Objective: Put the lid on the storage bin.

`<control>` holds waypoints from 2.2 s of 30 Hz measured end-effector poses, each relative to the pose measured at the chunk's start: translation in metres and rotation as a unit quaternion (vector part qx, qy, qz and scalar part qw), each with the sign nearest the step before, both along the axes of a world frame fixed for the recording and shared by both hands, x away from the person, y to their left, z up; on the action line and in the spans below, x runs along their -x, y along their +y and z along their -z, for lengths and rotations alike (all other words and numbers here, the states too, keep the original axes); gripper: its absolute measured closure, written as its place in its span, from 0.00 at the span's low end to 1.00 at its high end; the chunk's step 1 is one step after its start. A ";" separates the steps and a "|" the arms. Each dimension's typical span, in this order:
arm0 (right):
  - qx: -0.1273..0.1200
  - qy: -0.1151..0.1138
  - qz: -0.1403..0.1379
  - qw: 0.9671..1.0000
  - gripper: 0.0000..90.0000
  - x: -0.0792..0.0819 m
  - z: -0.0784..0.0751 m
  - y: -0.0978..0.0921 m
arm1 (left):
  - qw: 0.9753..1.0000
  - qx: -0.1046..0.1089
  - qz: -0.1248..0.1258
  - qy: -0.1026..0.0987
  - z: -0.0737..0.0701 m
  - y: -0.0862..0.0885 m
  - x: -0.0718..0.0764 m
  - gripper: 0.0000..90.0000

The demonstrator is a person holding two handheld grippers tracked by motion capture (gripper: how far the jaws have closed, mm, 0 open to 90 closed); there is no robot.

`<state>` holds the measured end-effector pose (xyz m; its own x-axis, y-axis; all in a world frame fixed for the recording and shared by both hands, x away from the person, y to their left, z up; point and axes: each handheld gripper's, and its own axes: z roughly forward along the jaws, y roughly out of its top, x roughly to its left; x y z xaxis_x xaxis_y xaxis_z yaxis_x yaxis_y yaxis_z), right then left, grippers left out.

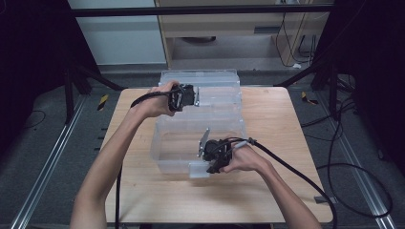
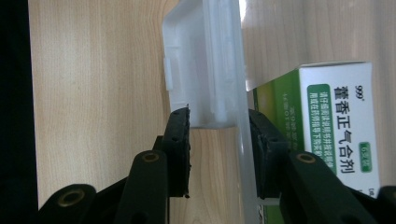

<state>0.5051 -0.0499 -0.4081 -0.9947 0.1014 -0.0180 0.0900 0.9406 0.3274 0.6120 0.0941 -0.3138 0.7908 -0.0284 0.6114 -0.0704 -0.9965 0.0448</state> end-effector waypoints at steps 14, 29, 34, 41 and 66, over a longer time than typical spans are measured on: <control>-0.003 0.001 0.008 1.000 0.71 0.001 0.001 -0.001 | 1.000 0.005 0.018 -0.014 -0.005 0.002 0.021 0.87; -0.008 0.000 0.005 1.000 0.71 0.000 0.001 -0.001 | 0.999 0.010 0.035 -0.027 -0.008 0.009 0.047 0.88; -0.009 0.002 0.005 1.000 0.71 0.000 0.001 -0.001 | 0.999 0.008 0.034 -0.032 -0.007 0.008 0.052 0.88; -0.010 0.001 0.005 1.000 0.71 0.000 0.002 -0.002 | 0.998 0.018 0.036 -0.037 -0.005 0.009 0.058 0.88; -0.018 0.006 0.007 1.000 0.71 0.000 0.002 -0.003 | 0.998 0.023 0.039 -0.048 0.001 0.013 0.085 0.88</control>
